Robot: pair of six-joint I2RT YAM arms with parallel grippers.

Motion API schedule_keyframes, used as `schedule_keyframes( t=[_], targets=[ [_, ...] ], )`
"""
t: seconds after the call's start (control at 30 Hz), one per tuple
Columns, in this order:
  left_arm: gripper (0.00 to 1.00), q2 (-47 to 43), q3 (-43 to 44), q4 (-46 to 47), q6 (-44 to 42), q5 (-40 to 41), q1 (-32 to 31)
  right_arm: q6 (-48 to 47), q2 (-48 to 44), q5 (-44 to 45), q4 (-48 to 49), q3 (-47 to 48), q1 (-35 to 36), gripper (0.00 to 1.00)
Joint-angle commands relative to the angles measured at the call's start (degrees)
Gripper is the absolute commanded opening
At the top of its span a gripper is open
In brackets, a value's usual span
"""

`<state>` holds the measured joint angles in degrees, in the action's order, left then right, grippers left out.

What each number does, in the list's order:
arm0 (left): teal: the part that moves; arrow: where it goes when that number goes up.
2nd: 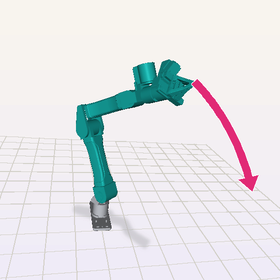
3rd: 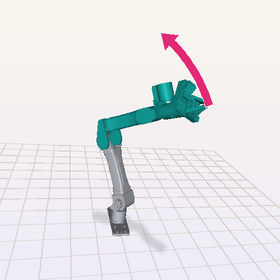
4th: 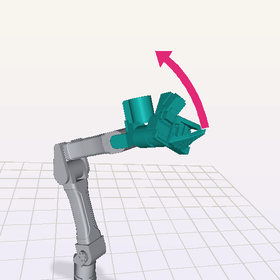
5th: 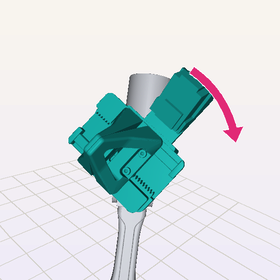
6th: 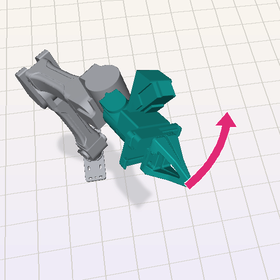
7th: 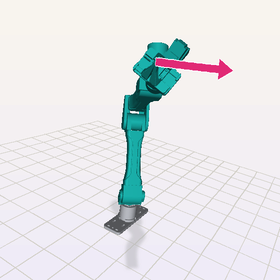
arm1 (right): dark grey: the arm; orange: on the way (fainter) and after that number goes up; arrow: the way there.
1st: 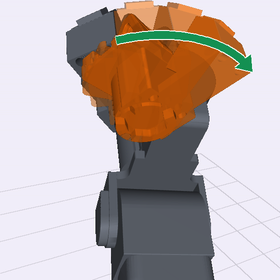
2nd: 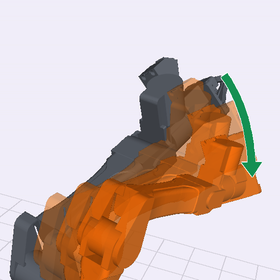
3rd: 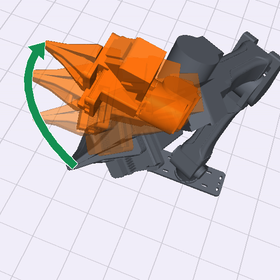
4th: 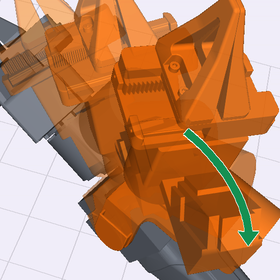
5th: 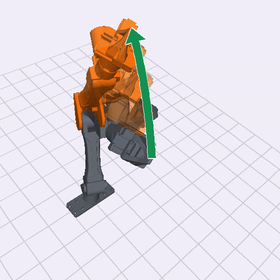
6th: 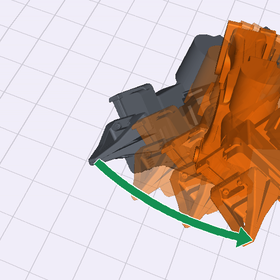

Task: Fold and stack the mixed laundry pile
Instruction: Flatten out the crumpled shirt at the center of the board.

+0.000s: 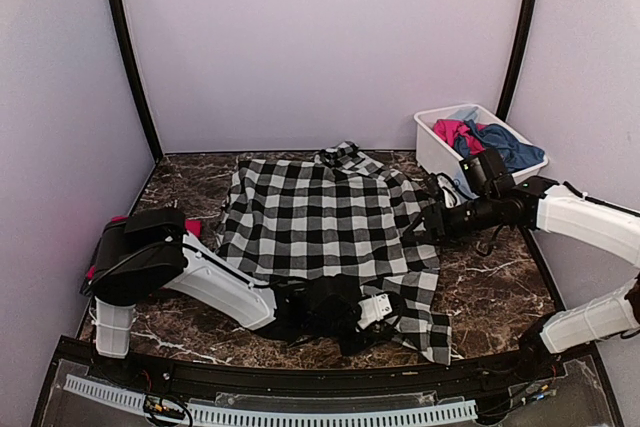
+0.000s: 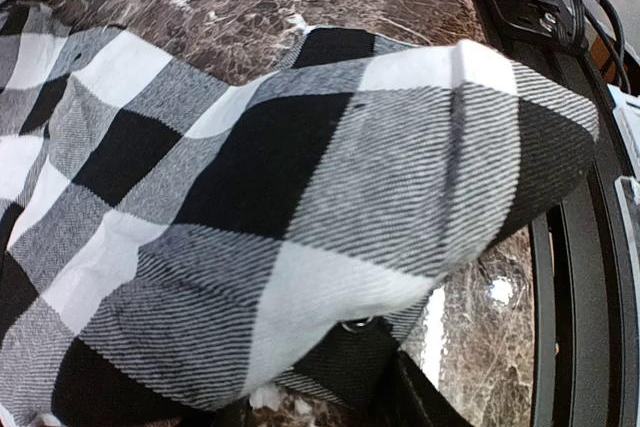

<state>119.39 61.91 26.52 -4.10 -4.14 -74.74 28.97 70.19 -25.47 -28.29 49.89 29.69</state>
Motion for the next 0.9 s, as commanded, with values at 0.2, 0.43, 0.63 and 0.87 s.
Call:
schedule_keyframes(
  t=[0.2,0.43,0.63,0.87],
  targets=[
    [0.08,-4.56,-4.36,2.55,-0.59,-2.81,-1.06,-2.63,-1.07,-0.57,-0.14,1.29,-1.51,0.51],
    [0.00,-15.77,-10.34,-2.03,-0.83,-2.14,-3.92,-3.61,-1.60,-1.07,-0.69,2.26,-1.84,0.51],
    [0.00,-27.20,-10.51,-13.76,-6.12,-0.25,-9.55,-4.74,-2.24,-1.06,-1.47,3.34,-2.01,0.51],
    [0.00,-33.94,-1.41,-29.25,-13.43,4.63,-16.24,-6.25,-4.86,-4.71,-1.58,3.68,-2.01,0.51]
  ],
)
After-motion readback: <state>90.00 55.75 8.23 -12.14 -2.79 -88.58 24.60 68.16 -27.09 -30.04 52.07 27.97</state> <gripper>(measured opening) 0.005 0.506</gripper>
